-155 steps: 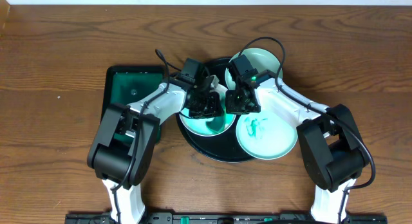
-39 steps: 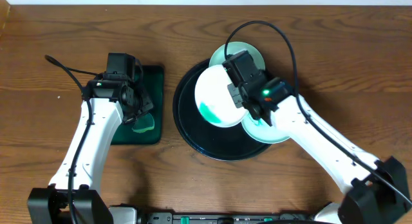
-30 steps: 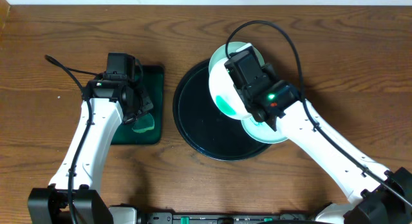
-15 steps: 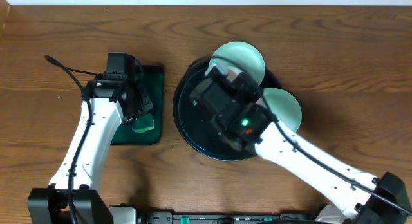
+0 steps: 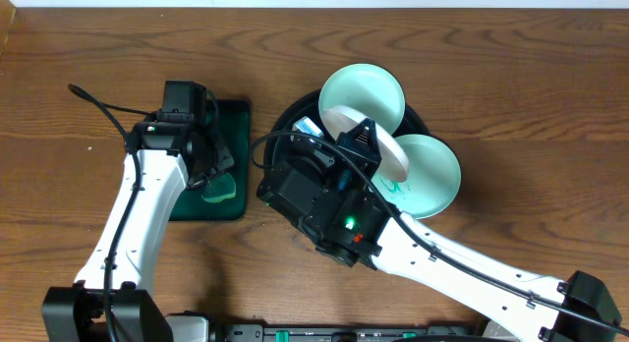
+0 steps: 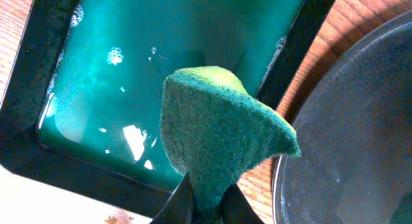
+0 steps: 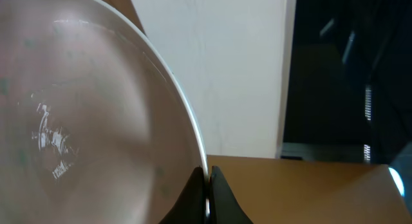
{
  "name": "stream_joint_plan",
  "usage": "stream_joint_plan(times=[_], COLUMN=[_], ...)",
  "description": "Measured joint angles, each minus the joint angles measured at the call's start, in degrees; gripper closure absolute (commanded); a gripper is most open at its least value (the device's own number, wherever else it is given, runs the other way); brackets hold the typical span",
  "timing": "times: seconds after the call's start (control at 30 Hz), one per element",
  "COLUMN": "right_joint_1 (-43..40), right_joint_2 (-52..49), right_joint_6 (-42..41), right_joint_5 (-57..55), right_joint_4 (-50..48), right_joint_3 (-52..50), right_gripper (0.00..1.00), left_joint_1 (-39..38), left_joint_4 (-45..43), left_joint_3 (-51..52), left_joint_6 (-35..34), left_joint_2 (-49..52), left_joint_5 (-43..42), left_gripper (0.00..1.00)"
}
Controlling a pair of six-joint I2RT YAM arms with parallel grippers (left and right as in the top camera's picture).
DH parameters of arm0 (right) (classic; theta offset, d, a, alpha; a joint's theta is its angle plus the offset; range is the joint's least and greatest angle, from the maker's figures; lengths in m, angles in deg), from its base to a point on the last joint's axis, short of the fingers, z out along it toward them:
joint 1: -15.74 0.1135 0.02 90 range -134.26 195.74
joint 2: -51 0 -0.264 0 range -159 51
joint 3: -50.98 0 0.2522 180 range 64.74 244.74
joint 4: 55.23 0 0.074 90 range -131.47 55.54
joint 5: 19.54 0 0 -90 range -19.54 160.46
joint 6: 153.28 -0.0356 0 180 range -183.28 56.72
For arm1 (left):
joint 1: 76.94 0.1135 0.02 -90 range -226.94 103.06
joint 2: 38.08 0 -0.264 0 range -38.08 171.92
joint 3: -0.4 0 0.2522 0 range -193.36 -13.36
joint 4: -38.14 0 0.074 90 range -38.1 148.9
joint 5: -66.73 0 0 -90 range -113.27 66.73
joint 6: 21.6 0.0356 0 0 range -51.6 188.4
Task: Clean dirty plates on tray and stack at the side
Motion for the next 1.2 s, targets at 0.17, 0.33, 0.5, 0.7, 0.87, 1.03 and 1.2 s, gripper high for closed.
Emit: stream_joint_plan(times=[0.17,0.33,0.5,0.7,0.87,1.03,1.2], right_joint_1=[0.02,0.04,0.15,2.1,4.0,4.42,4.9], right_joint_2=[0.0,0.0,0.0,0.0,0.0,0.0,0.0], right_joint_6=[0.81,2.27,4.66,8.41,11.34,12.79,15.04], right_joint_5=[-1.92,-3.61,-4.7,-5.07,-5.29,-5.51,-8.52], right_joint_4=[0.0,-0.11,-1.22,-4.44,-6.62,-6.73,-7.78], right_joint_3=[0.0,0.0,-0.02,-0.02,-0.02,-0.02,-0.07], right_gripper=[0.99,0.99,0.99,0.99,0.99,0.99,0.99], left_joint_1=[0.0,0.0,0.0,0.0,0.0,0.0,0.0], left_joint_4=[0.02,0.0,0.0,0.0,0.0,0.0,-0.04], left_joint_3=[0.0,0.0,0.0,0.0,0.0,0.0,0.0], left_joint_6=[0.0,0.0,0.0,0.0,-0.02,0.0,0.0], left_joint_2=[0.0,0.0,0.0,0.0,0.0,0.0,0.0], left_joint_5=[0.0,0.0,0.0,0.02,0.02,0.02,0.02], left_gripper=[0.93,0.93,0.93,0.93,0.93,0.93,0.93])
